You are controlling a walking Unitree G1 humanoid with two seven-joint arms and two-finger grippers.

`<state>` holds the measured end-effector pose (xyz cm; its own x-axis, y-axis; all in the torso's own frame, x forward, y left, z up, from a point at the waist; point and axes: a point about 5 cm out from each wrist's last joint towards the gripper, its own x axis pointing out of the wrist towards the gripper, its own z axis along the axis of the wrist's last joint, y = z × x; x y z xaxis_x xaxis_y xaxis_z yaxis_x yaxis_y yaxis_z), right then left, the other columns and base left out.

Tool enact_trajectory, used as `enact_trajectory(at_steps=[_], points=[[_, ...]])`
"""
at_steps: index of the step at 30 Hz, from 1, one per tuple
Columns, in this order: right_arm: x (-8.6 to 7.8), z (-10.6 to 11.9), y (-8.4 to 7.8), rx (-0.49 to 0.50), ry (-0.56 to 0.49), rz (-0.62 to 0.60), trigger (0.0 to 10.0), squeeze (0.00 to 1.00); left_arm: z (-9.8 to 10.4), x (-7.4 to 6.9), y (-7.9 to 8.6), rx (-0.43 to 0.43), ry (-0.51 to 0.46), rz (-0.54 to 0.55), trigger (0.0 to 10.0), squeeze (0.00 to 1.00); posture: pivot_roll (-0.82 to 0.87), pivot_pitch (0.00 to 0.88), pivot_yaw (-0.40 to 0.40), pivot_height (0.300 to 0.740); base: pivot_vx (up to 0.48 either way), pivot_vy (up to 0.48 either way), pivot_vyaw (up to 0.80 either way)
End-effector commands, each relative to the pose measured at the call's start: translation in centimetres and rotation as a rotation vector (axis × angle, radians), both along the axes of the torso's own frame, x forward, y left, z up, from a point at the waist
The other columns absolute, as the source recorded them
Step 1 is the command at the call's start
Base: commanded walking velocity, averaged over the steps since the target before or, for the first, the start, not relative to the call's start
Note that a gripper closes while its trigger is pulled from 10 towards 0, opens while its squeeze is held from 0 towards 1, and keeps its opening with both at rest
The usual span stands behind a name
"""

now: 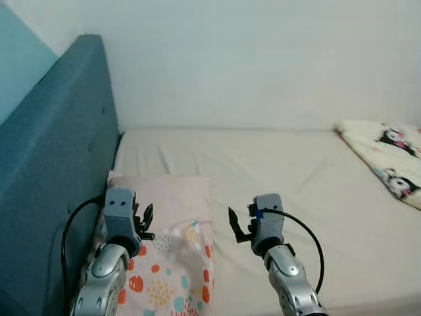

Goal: Clean up the room

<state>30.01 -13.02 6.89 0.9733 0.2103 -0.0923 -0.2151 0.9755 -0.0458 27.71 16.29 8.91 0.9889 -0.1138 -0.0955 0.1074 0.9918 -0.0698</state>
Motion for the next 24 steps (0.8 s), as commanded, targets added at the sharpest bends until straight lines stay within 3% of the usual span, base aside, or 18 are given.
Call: enact_trajectory(at_steps=[1,7,10,19,24], points=[[-0.4,-0.9,-1.1,-0.006,0.036,-0.033,10.0,0.0,0.0,0.0,-0.7,-0.004,0.006,-0.023,10.0,0.0,0.02,0.014,-0.089,0.74,0.0,-0.48,0.0],[-0.4,-1.0,-0.9,-0.003,0.042,-0.033,10.0,0.0,0.0,0.0,-0.1,0.013,0.022,-0.011,10.0,0.0,0.03,0.015,-0.088,0.74,0.0,-0.409,0.0],[-0.5,-1.0,-0.8,-0.002,0.045,-0.032,10.0,0.0,-0.7,0.1,0.4,0.036,0.091,0.01,10.0,0.0,0.03,0.018,-0.088,0.74,0.0,0.0,0.0],[-0.5,-1.2,-0.8,0.0,0.05,-0.032,10.0,0.0,-0.8,0.2,0.8,0.059,0.098,0.028,10.0,0.0,0.03,0.021,-0.085,0.74,0.0,0.449,0.0],[-0.5,-1.2,-0.7,0.002,0.051,-0.033,10.0,0.0,-0.7,0.3,0.9,0.073,0.095,0.03,10.0,0.0,0.03,0.022,-0.081,0.74,0.0,0.0,0.0]])
